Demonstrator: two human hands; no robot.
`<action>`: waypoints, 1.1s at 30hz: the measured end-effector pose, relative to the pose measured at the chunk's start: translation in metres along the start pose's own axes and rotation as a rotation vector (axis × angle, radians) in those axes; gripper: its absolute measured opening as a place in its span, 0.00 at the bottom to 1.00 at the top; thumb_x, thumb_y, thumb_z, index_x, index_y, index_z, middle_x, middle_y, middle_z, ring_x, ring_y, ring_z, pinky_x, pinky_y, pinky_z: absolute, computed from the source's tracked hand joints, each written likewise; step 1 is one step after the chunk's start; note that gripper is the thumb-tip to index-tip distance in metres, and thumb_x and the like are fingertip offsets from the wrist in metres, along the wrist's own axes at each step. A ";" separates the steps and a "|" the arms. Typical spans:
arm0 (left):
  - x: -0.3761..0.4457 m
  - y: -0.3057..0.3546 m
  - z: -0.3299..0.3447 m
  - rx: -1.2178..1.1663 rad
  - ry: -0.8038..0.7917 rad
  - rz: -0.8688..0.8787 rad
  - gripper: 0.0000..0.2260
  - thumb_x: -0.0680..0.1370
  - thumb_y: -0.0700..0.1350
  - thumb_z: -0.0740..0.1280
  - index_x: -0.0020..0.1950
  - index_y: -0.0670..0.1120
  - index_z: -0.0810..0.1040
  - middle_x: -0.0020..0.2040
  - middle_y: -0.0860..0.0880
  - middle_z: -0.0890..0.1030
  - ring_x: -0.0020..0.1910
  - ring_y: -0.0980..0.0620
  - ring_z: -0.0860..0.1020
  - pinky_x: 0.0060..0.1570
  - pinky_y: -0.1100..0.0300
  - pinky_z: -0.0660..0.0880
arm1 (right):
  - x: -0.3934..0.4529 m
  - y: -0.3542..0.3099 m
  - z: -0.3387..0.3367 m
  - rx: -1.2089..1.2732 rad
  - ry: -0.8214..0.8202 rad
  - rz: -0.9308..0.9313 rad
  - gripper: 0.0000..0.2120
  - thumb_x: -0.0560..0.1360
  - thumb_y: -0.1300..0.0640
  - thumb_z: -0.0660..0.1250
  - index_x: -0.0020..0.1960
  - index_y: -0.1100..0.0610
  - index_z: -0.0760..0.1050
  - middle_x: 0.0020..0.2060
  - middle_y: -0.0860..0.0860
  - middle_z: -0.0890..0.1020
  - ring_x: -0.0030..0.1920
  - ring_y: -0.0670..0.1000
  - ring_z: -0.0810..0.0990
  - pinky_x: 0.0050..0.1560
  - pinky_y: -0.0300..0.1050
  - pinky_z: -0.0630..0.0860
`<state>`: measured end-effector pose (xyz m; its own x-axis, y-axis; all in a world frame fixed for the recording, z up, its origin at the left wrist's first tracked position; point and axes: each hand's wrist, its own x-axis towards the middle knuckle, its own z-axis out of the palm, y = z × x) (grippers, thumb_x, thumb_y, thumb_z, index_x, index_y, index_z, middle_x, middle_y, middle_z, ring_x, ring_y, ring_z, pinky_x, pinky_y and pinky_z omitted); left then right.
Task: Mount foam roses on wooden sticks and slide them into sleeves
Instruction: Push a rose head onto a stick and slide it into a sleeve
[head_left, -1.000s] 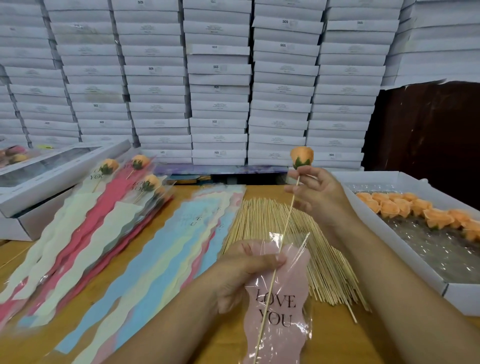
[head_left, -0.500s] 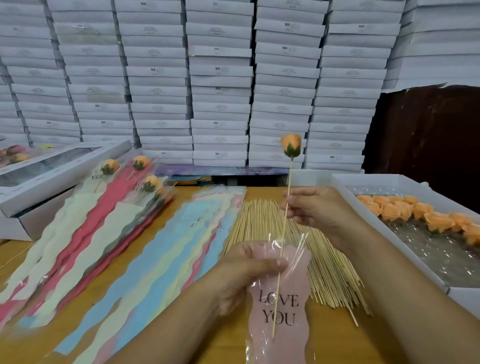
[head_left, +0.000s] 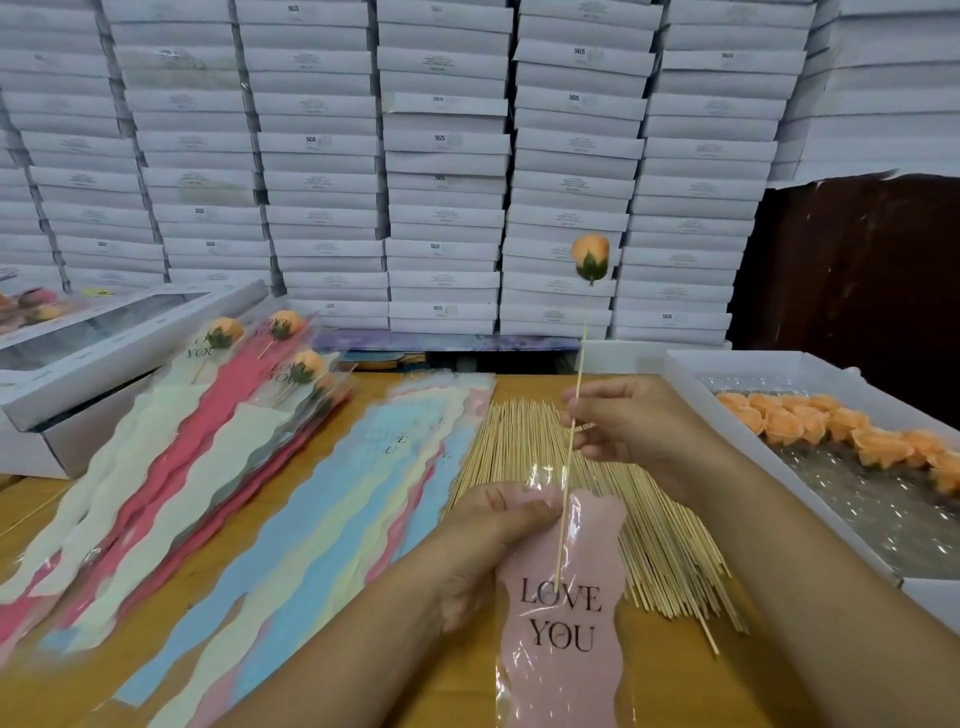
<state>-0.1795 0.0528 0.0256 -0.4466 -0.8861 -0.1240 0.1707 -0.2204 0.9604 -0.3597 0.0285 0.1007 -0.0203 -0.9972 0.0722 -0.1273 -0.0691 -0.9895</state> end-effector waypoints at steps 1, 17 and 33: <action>0.000 0.000 0.000 -0.002 0.001 -0.003 0.07 0.77 0.43 0.73 0.51 0.41 0.86 0.49 0.37 0.85 0.44 0.45 0.84 0.48 0.51 0.82 | 0.003 -0.003 -0.001 0.018 0.045 -0.011 0.04 0.77 0.65 0.68 0.51 0.61 0.81 0.35 0.53 0.85 0.31 0.49 0.81 0.32 0.38 0.80; -0.002 0.001 0.003 -0.053 0.034 0.050 0.07 0.66 0.35 0.79 0.37 0.45 0.84 0.47 0.36 0.84 0.43 0.42 0.83 0.50 0.49 0.81 | 0.020 -0.074 -0.038 0.008 0.268 -0.240 0.04 0.76 0.66 0.69 0.47 0.61 0.82 0.37 0.56 0.83 0.31 0.53 0.82 0.36 0.39 0.81; 0.007 -0.005 -0.004 -0.141 0.109 0.029 0.12 0.65 0.42 0.81 0.46 0.44 0.87 0.50 0.36 0.85 0.47 0.40 0.83 0.60 0.38 0.77 | 0.004 -0.036 -0.014 -0.084 0.055 -0.157 0.03 0.77 0.64 0.70 0.50 0.61 0.82 0.36 0.55 0.83 0.34 0.54 0.83 0.32 0.38 0.79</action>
<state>-0.1803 0.0457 0.0194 -0.3428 -0.9303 -0.1302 0.3067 -0.2419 0.9206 -0.3695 0.0272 0.1382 -0.0480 -0.9711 0.2338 -0.2158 -0.2184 -0.9517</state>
